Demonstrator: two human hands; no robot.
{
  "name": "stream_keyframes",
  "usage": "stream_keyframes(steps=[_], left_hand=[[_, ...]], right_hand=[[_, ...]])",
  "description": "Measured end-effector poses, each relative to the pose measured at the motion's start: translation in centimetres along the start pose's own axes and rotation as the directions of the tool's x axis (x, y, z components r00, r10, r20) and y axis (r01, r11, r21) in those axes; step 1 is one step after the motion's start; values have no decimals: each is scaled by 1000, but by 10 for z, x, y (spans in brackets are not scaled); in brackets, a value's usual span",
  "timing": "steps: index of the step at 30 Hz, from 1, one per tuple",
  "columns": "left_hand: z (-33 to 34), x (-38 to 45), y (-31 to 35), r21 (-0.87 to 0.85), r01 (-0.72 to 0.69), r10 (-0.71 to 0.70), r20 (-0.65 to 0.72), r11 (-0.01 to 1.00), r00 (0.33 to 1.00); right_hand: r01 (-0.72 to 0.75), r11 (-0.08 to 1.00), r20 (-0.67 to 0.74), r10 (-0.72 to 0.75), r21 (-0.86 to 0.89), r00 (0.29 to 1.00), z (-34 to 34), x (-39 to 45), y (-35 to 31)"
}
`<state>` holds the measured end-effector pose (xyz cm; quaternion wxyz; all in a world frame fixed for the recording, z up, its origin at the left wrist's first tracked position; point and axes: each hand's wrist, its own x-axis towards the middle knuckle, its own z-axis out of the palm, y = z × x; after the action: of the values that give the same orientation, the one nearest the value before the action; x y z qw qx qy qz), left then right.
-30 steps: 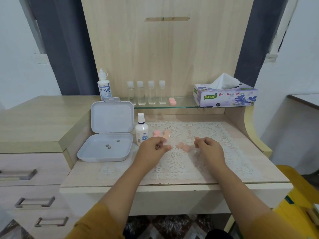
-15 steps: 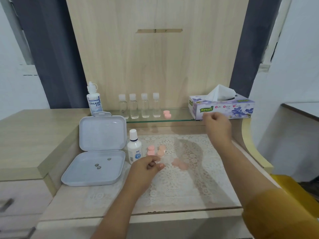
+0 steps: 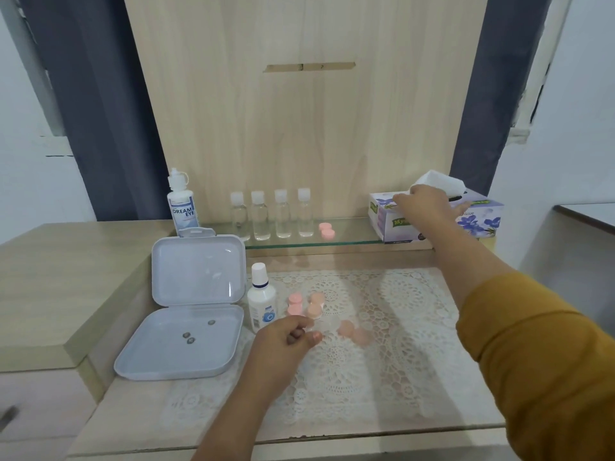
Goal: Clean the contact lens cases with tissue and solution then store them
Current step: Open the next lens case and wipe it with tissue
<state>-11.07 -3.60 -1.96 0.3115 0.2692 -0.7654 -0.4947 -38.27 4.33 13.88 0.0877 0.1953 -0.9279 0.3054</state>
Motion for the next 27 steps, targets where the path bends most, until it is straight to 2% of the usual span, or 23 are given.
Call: stream_keyframes(steps=[6, 13, 15, 19, 23, 24, 25, 27], left_hand=[[-1, -1, 2, -4, 1, -1, 2, 1000, 1000], [0, -1, 3, -18, 2, -1, 6, 1000, 1000], [-1, -1, 3, -19, 6, -6, 5, 1000, 1000], [-1, -1, 2, -29, 15, -15, 4, 999, 1000], [0, 0, 2, -34, 21, -21, 7, 999, 1000], [-1, 0, 2, -38, 24, -23, 8, 999, 1000], [-1, -1, 2, -42, 24, -24, 7, 999, 1000], [-1, -1, 2, -43, 18, -18, 5, 999, 1000]], right_hand=[[161, 975, -121, -143, 153, 982, -19, -5, -8], [428, 879, -238, -379, 209, 894, -30, 7, -7], [405, 892, -263, -349, 202, 899, -30, 9, -5], [236, 941, -286, -163, 244, 944, -19, 9, 8], [223, 969, -266, -188, 110, 945, -11, 9, 12], [215, 969, -274, -175, 121, 946, -10, 8, 12], [200, 965, -293, -145, 168, 945, -10, 7, 10], [161, 914, -292, -49, 372, 955, -13, 6, 3]])
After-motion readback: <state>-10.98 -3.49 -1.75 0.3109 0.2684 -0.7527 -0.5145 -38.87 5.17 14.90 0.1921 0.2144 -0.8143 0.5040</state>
